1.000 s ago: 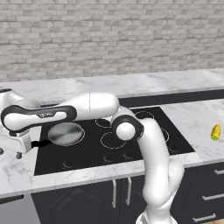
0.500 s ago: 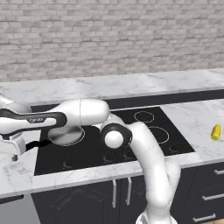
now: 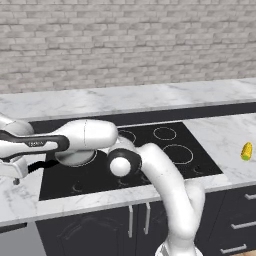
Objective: Put the potato and corn in the pan. Then turn on the front left burner and set the heat to medium.
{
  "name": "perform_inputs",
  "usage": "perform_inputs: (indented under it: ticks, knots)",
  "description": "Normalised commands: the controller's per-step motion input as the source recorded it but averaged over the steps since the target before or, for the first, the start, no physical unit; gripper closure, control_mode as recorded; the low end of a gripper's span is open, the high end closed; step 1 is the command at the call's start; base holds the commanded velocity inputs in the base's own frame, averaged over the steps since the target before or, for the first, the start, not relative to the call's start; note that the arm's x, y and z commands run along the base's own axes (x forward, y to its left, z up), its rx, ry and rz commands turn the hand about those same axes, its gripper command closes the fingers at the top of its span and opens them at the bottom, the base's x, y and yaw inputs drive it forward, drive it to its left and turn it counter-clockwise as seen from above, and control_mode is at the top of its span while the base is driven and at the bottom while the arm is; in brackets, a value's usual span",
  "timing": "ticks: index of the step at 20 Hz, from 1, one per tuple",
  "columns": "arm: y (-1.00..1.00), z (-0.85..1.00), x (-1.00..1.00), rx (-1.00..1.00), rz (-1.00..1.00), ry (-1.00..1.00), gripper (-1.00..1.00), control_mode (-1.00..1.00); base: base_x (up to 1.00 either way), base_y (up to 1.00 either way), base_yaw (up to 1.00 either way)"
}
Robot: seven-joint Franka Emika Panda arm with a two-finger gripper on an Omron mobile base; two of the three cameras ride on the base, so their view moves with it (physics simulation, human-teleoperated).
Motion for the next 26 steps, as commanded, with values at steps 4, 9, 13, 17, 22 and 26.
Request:
perform_inputs:
  ticks: [4,9,13,17,22,26]
  knots:
    - [0.42,-0.02,0.17,0.0,0.06,0.0,-1.0,-1.0,0.0,0.0,0.0]
    - [0.29,0.0,0.08,-0.01,0.07,0.0,-1.0,-1.0,0.0,0.0,0.0]
    - [0.07,-0.03,0.0,-0.05,0.08,0.0,-1.0,-1.0,0.0,0.0,0.0]
    - [0.15,-0.14,0.0,-0.01,0.07,0.0,-1.0,-1.0,0.0,0.0,0.0]
    - [0.05,-0.61,0.0,0.18,0.01,-0.02,-1.0,-1.0,0.0,0.0,0.0]
    - [0.0,-0.45,0.0,0.18,0.0,-0.02,-1.0,-1.0,0.0,0.0,0.0]
